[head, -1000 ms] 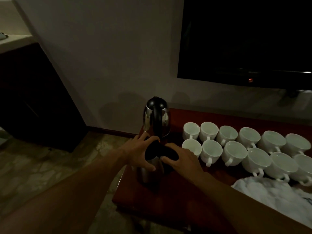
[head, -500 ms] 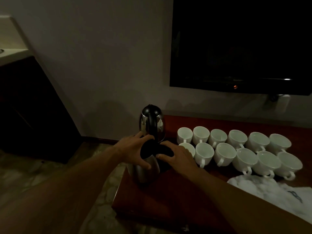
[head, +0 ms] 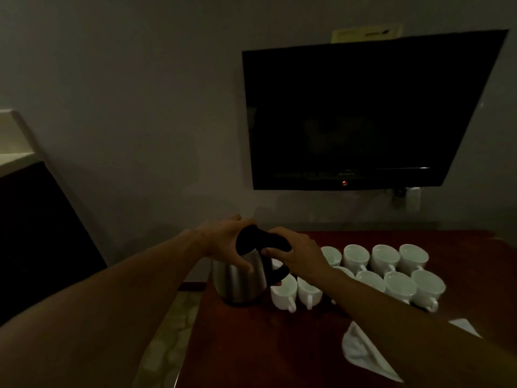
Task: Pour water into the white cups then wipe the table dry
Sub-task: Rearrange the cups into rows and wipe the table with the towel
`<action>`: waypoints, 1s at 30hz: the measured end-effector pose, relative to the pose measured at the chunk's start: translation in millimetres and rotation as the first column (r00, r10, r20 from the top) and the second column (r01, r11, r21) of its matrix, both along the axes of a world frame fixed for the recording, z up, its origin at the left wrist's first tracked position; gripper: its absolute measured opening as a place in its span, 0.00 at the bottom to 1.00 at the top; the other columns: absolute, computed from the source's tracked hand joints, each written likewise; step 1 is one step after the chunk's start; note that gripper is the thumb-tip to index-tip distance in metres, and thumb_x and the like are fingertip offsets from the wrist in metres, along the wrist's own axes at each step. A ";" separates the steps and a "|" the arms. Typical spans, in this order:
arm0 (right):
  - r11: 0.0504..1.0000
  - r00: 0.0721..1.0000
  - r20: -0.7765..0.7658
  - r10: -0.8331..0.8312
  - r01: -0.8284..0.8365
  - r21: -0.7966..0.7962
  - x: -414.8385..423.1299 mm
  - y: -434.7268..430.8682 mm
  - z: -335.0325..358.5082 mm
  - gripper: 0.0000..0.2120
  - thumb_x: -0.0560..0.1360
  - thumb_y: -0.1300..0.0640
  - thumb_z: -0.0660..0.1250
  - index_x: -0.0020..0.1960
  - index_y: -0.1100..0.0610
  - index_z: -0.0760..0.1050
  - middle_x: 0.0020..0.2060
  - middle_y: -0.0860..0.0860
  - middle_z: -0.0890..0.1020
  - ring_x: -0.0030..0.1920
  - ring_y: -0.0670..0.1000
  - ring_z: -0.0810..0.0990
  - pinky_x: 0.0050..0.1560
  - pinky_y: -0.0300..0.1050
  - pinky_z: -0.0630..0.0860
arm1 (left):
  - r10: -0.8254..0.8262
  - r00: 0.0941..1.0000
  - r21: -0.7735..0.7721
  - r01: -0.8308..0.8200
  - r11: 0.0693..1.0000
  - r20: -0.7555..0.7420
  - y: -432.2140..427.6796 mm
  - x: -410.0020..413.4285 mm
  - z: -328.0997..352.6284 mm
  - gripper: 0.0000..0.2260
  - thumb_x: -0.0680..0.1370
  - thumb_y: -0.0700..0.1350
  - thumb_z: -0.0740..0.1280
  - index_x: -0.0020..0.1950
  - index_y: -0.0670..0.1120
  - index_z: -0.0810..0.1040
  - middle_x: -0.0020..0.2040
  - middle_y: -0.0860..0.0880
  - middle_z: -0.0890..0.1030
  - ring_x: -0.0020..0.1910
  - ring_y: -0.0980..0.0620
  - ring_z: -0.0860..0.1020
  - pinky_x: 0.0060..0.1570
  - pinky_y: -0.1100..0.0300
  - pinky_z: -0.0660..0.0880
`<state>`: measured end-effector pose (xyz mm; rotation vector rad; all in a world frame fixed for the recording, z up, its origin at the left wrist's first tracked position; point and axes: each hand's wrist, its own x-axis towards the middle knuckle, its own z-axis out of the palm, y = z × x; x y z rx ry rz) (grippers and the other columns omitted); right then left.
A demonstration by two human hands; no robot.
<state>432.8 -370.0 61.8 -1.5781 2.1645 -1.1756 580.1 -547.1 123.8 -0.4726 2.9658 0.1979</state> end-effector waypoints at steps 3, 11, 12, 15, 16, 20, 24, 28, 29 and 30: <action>0.999 0.999 -0.010 -0.038 0.038 -0.001 -18.3 21.2 14.8 0.15 0.76 0.42 0.70 0.61 0.43 0.75 0.47 0.40 0.81 0.46 0.40 0.79 0.46 0.42 0.77 | -0.027 0.999 0.041 0.028 0.999 -0.029 17.1 -25.1 14.5 0.49 0.61 0.70 0.76 0.75 0.58 0.57 0.64 0.54 0.68 0.61 0.52 0.70 0.55 0.57 0.70; 0.984 0.984 -0.007 -0.178 0.178 -0.015 -88.2 97.4 35.2 0.13 0.76 0.44 0.71 0.59 0.43 0.77 0.41 0.35 0.78 0.42 0.33 0.76 0.40 0.32 0.67 | -0.157 0.987 0.080 0.160 0.984 -0.036 75.2 -120.8 38.2 0.52 0.59 0.69 0.76 0.77 0.56 0.58 0.68 0.52 0.69 0.67 0.49 0.69 0.67 0.48 0.70; 0.980 0.980 -0.015 -0.196 0.196 -0.018 -99.2 108.8 37.7 0.12 0.76 0.45 0.71 0.58 0.43 0.77 0.41 0.36 0.78 0.41 0.34 0.76 0.40 0.33 0.67 | -0.172 0.984 0.069 0.174 0.982 -0.036 84.2 -135.6 41.1 0.53 0.58 0.70 0.75 0.78 0.56 0.57 0.71 0.52 0.68 0.69 0.49 0.69 0.68 0.48 0.69; 0.970 0.970 -0.021 -0.243 0.243 -0.005 -134.4 145.1 44.3 0.09 0.76 0.46 0.71 0.55 0.42 0.75 0.42 0.38 0.78 0.42 0.35 0.77 0.40 0.35 0.68 | -0.200 0.979 0.074 0.202 0.977 -0.029 114.7 -182.7 47.1 0.54 0.58 0.70 0.76 0.79 0.57 0.55 0.73 0.55 0.66 0.69 0.52 0.66 0.66 0.53 0.68; 0.966 0.965 -0.023 -0.260 0.260 0.003 -146.8 158.2 46.4 0.08 0.77 0.46 0.70 0.54 0.41 0.74 0.41 0.37 0.78 0.41 0.34 0.77 0.40 0.34 0.68 | -0.213 0.977 0.077 0.215 0.974 -0.031 126.0 -200.2 48.1 0.53 0.59 0.69 0.77 0.78 0.58 0.56 0.70 0.56 0.66 0.67 0.53 0.66 0.63 0.55 0.68; 0.934 0.933 -0.045 -0.356 0.357 0.027 -200.2 215.2 53.2 0.07 0.76 0.44 0.70 0.49 0.39 0.73 0.41 0.39 0.79 0.41 0.37 0.78 0.40 0.38 0.73 | -0.281 0.959 0.037 0.282 0.959 -0.019 177.9 -270.9 52.2 0.49 0.61 0.69 0.77 0.76 0.61 0.57 0.64 0.58 0.65 0.64 0.53 0.67 0.62 0.52 0.70; 0.910 0.911 -0.041 -0.410 0.411 0.045 -253.8 274.6 55.8 0.11 0.76 0.44 0.70 0.58 0.43 0.76 0.48 0.43 0.82 0.47 0.44 0.81 0.50 0.51 0.81 | -0.369 0.929 0.022 0.370 0.929 -0.034 225.8 -341.4 46.4 0.51 0.58 0.75 0.72 0.75 0.63 0.55 0.67 0.56 0.66 0.65 0.51 0.68 0.65 0.48 0.71; 0.868 0.869 -0.057 -0.492 0.495 0.044 -298.7 326.0 51.2 0.12 0.77 0.45 0.70 0.59 0.41 0.75 0.49 0.42 0.81 0.49 0.45 0.81 0.51 0.51 0.80 | -0.444 0.896 0.015 0.444 0.896 -0.026 271.1 -410.0 38.2 0.52 0.57 0.76 0.72 0.76 0.64 0.53 0.68 0.57 0.65 0.65 0.52 0.67 0.62 0.53 0.70; 0.855 0.856 -0.066 -0.513 0.516 0.044 -309.9 337.6 48.9 0.13 0.76 0.45 0.70 0.59 0.41 0.75 0.49 0.42 0.82 0.49 0.46 0.80 0.50 0.50 0.80 | -0.464 0.886 0.022 0.464 0.885 -0.023 281.6 -426.8 35.2 0.53 0.58 0.76 0.72 0.76 0.63 0.53 0.68 0.57 0.65 0.66 0.52 0.67 0.62 0.54 0.69; 0.843 0.843 -0.076 -0.533 0.537 0.041 -320.4 348.4 46.9 0.13 0.76 0.45 0.71 0.60 0.43 0.75 0.49 0.43 0.82 0.49 0.46 0.80 0.49 0.50 0.79 | -0.488 0.872 0.029 0.489 0.872 -0.021 291.5 -444.0 32.5 0.53 0.58 0.76 0.72 0.77 0.63 0.54 0.69 0.57 0.65 0.66 0.52 0.67 0.61 0.55 0.68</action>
